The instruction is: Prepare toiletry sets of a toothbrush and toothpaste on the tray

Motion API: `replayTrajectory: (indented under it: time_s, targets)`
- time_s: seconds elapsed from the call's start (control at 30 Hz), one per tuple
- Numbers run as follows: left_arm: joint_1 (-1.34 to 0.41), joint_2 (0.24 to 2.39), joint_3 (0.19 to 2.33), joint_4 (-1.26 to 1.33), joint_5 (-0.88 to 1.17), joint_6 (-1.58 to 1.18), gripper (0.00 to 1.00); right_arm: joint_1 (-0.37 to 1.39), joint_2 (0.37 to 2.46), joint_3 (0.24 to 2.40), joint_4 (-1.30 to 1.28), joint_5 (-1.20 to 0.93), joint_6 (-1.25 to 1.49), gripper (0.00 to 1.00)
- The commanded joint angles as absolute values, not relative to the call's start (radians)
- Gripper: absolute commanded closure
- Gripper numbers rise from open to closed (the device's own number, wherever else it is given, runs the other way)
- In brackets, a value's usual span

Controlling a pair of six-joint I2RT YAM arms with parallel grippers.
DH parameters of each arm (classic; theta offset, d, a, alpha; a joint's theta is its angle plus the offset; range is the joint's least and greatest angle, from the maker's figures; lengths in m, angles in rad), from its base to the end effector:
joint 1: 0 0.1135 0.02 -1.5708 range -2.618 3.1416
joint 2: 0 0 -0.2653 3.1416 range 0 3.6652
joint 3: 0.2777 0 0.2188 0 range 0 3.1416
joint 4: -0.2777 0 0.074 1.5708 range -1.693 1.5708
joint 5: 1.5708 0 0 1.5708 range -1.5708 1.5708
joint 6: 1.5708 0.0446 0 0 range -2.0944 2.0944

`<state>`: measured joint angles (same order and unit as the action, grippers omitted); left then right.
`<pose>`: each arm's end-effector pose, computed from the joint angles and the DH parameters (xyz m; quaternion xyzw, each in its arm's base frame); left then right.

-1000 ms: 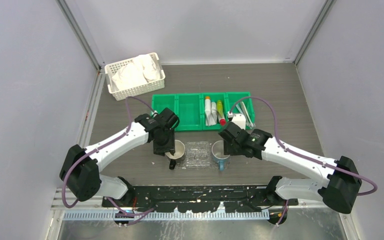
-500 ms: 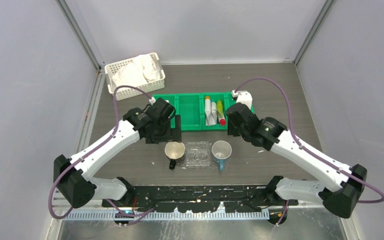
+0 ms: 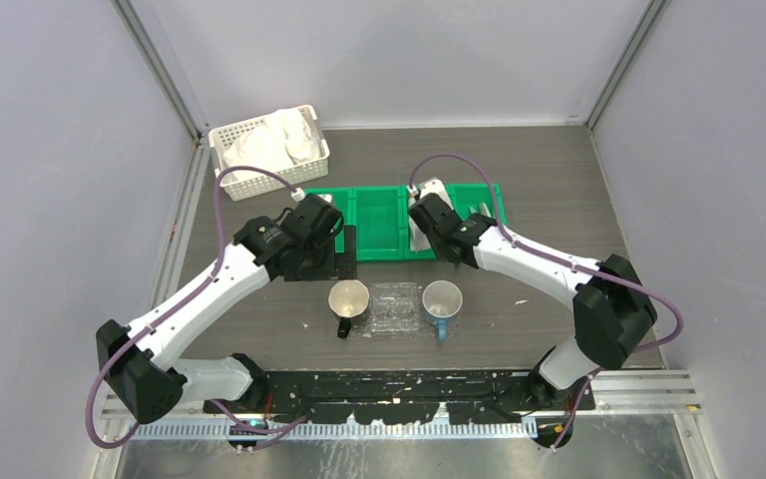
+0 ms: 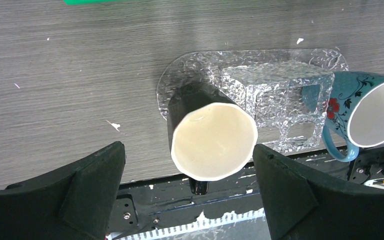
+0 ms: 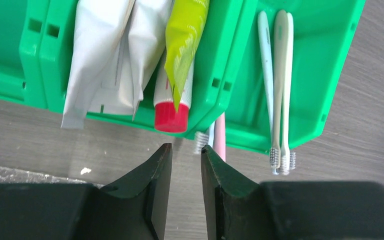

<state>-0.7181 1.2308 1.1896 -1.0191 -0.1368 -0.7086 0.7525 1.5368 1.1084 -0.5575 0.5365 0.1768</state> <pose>0.1561 -0.1283 0.3118 -0.0127 0.9654 -0.1148 0.2338 0.2268 0.1811 0.2521 -0.1888 0.9070 -0.1023 0.3622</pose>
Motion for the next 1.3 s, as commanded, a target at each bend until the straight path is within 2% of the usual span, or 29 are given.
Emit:
replayTrajectory:
  time_s: [0.0, 0.53, 1.27]
  targets:
    - [-0.71, 1.208, 1.169, -0.982, -0.137, -0.683, 0.0, 0.727, 1.558, 1.162, -0.42, 0.567, 0.103, 0.66]
    - [-0.676, 1.204, 1.115, -0.949, -0.104, -0.666, 0.0, 0.667, 1.682, 1.219, -0.317, 0.481, 0.089, 0.67]
    - [-0.67, 1.23, 1.108, -0.93, -0.079, -0.666, 0.03, 0.665, 1.614, 1.173, -0.277, 0.432, 0.088, 0.67]
